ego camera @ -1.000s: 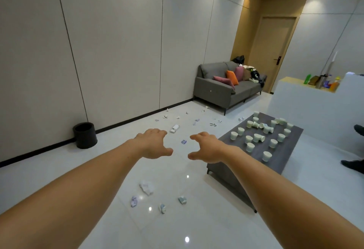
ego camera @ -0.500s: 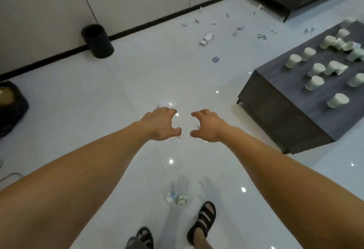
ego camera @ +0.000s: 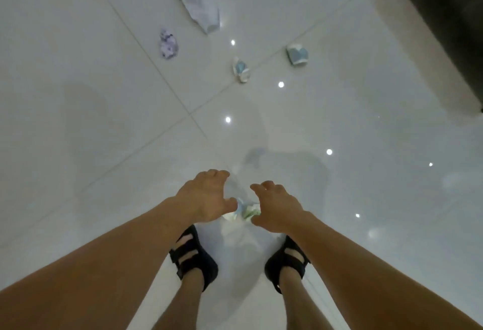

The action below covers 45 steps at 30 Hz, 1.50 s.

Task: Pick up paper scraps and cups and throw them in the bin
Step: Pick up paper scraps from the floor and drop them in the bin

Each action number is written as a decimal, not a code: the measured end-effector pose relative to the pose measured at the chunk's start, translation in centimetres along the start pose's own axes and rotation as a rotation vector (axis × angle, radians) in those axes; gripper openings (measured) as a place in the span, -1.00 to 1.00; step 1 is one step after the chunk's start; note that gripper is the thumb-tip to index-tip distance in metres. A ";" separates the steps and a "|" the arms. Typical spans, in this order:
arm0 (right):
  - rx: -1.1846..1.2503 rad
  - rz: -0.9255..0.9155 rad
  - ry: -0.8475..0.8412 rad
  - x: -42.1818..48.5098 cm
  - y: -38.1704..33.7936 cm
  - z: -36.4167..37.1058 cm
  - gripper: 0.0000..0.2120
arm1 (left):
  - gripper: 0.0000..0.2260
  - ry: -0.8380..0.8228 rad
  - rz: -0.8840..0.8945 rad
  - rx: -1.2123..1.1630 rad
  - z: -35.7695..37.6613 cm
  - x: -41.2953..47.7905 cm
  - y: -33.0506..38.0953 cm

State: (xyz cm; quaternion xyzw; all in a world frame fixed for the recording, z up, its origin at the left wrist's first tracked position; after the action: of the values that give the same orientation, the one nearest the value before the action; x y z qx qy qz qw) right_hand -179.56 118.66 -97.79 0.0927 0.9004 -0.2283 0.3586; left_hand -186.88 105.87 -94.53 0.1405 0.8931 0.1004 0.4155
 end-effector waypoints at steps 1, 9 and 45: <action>-0.018 -0.004 -0.008 1.3 0.7 2.8 -0.25 | -0.30 -0.012 -0.001 -0.006 2.5 1.0 -1.1; -0.240 -0.061 0.073 6.5 6.0 18.3 -0.32 | -0.35 -0.056 0.064 -0.015 16.4 5.1 -6.6; 0.083 -0.128 0.304 8.6 -2.2 15.3 -0.79 | -0.71 0.284 -0.299 -0.461 7.9 4.0 -16.7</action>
State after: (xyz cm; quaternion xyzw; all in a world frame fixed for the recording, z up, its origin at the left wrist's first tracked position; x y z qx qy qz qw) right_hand -177.27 109.42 -112.72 0.0835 0.9381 -0.2711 0.1990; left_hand -186.12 91.96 -107.35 -0.1060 0.9066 0.2567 0.3178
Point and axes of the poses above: each hand's wrist, its own x-axis towards the middle knuckle, its own z-axis out of the palm, y = z × x, the point moved 9 cm from there along x, towards the middle knuckle, and after that the axes turned 15 degrees about y, right-handed, at the moved point
